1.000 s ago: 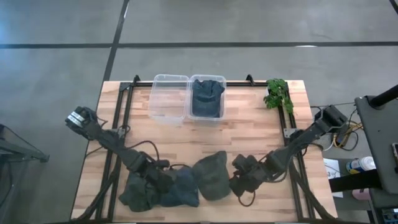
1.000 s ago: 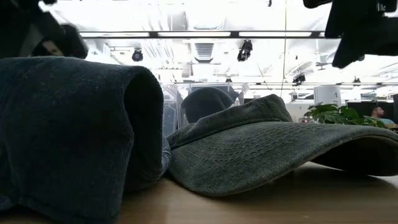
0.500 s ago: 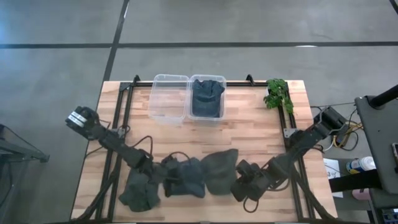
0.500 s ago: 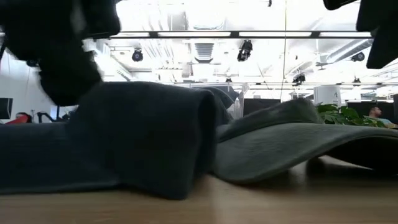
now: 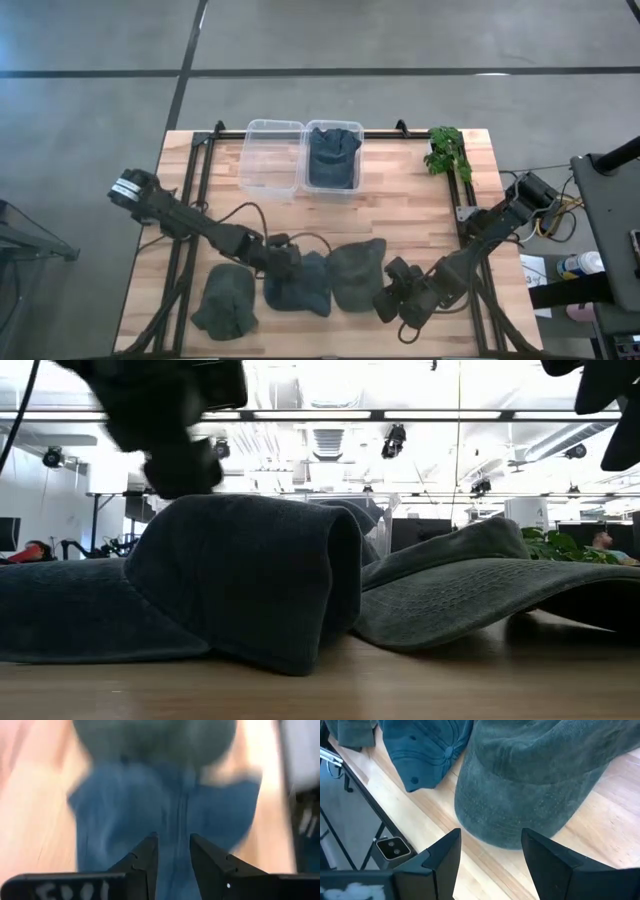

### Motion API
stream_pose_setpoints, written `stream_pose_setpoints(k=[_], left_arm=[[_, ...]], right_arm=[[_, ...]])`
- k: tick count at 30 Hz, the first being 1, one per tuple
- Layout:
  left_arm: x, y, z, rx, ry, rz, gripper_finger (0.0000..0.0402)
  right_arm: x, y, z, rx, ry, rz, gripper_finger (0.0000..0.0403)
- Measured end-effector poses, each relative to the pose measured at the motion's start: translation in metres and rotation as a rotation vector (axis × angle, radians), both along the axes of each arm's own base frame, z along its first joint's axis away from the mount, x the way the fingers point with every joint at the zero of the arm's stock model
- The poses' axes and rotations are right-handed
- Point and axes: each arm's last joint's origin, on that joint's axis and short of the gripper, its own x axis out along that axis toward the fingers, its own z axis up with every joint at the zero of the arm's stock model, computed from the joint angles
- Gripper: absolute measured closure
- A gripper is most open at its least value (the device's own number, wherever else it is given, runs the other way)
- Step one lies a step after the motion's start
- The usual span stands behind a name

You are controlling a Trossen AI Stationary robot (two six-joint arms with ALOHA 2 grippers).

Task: Pick & Place hat
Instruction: Put the blue cap into the right transparent bin

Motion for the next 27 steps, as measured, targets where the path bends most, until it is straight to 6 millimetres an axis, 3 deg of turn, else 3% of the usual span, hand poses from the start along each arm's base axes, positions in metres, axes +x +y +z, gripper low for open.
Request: stream_pose_setpoints(k=[2, 6, 11, 19, 27], left_arm=[[-0.007, -0.004, 0.006, 0.047, 0.109, -0.110, 0.0296], [-0.013, -0.014, 0.012, 0.044, 0.153, -0.301, 0.0296], [-0.005, -0.020, -0.005, 0.009, 0.106, -0.298, 0.0296], [0.036, -0.039, -0.043, -0.162, -0.101, -0.210, 0.0296], [0.094, -0.048, -0.060, -0.148, -0.268, -0.144, 0.0296]], right_arm=[[0.000, 0.000, 0.000, 0.003, 0.008, 0.004, 0.0200], [-0.001, 0.000, -0.002, 0.000, 0.030, 0.038, 0.0200], [-0.002, -0.005, -0.010, 0.004, 0.054, 0.023, 0.0200], [-0.005, -0.003, -0.022, 0.094, 0.074, 0.052, 0.0200], [-0.025, 0.003, -0.023, 0.044, 0.159, 0.043, 0.0200]])
